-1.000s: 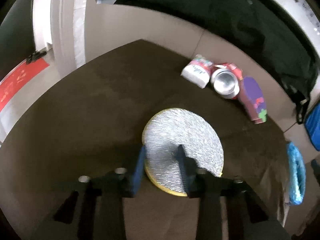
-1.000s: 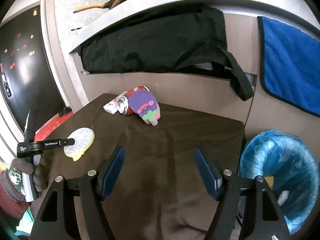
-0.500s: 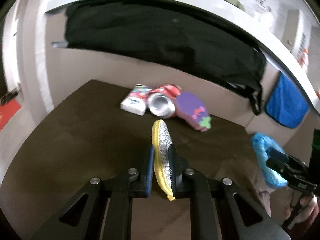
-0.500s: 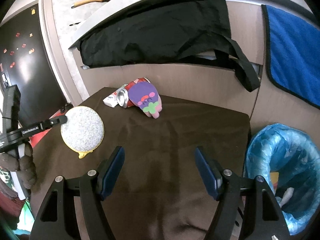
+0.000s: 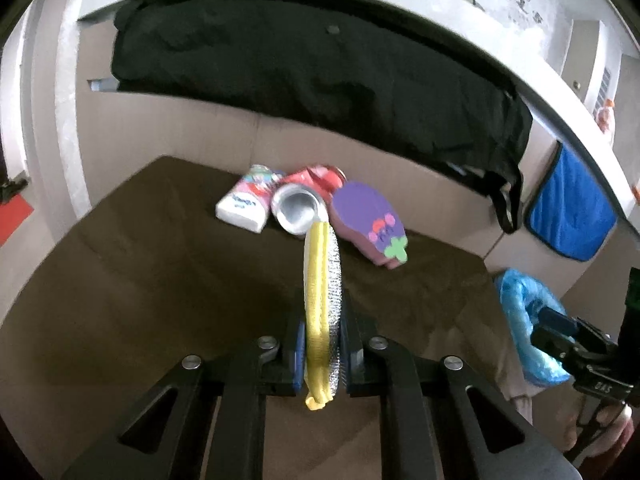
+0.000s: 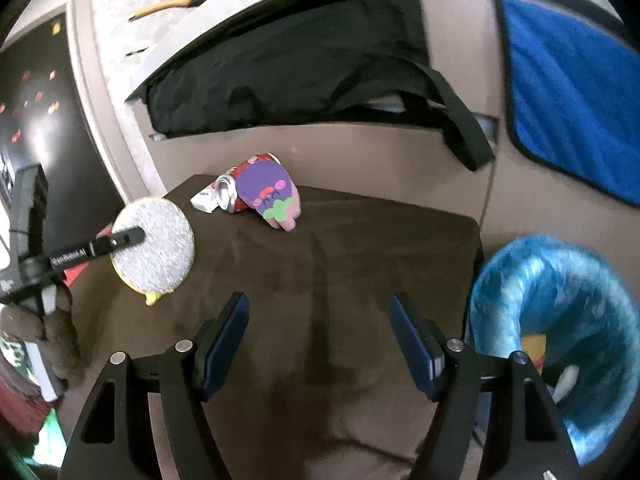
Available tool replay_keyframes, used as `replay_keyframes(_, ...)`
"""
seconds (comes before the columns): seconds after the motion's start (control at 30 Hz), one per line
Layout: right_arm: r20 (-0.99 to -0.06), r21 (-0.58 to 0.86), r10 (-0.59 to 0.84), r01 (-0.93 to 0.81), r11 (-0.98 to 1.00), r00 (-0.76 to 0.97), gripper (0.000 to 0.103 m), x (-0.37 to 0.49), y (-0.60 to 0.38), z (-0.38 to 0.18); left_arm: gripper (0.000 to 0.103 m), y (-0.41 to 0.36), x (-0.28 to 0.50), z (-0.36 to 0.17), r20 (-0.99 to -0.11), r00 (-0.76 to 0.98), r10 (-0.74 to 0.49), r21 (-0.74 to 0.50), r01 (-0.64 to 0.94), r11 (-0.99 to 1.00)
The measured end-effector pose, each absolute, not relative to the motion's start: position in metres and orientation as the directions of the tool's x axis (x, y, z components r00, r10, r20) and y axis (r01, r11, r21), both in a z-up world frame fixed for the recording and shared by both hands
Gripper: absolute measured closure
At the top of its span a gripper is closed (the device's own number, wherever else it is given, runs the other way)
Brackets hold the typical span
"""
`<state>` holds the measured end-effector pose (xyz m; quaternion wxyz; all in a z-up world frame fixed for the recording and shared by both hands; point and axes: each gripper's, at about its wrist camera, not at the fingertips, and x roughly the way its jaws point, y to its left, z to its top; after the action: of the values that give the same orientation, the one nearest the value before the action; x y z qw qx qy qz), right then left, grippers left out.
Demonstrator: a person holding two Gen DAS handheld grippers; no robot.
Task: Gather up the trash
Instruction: 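Grasp the silver round pad by its yellow rim with the left gripper, then grasp the purple foam eggplant with the right gripper while the left gripper holds the pad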
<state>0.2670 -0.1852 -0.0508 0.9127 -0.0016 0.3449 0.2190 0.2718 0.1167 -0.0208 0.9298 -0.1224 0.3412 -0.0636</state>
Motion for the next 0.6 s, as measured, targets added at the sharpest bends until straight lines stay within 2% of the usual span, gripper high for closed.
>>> replay_keyframes(0.13, -0.624, 0.102, 0.422, -0.467, 0.878, 0.657, 0.034, 0.284, -0.154, -0.043, 0.089, 0.134, 0.263, -0.015, -0.596, 0.778, -0.196, -0.268, 0.037, 0.963)
replay_keyframes(0.37, -0.669, 0.053, 0.465, -0.587, 0.808, 0.58, 0.033, 0.341, -0.08, -0.049, 0.089, 0.174, 0.267, -0.029, -0.579, 0.777, -0.249, -0.356, 0.034, 0.934)
replay_keyframes(0.47, -0.698, 0.021, 0.431, -0.585, 0.811, 0.572, 0.033, 0.369, -0.058, -0.063, 0.089, 0.184, 0.271, -0.038, -0.573, 0.781, -0.25, -0.375, 0.022, 0.927)
replay_keyframes(0.6, -0.718, -0.098, 0.346, -0.58, 0.808, 0.604, 0.033, 0.394, -0.037, -0.082, 0.089, 0.195, 0.275, -0.047, -0.555, 0.779, -0.293, -0.447, 0.018, 0.894)
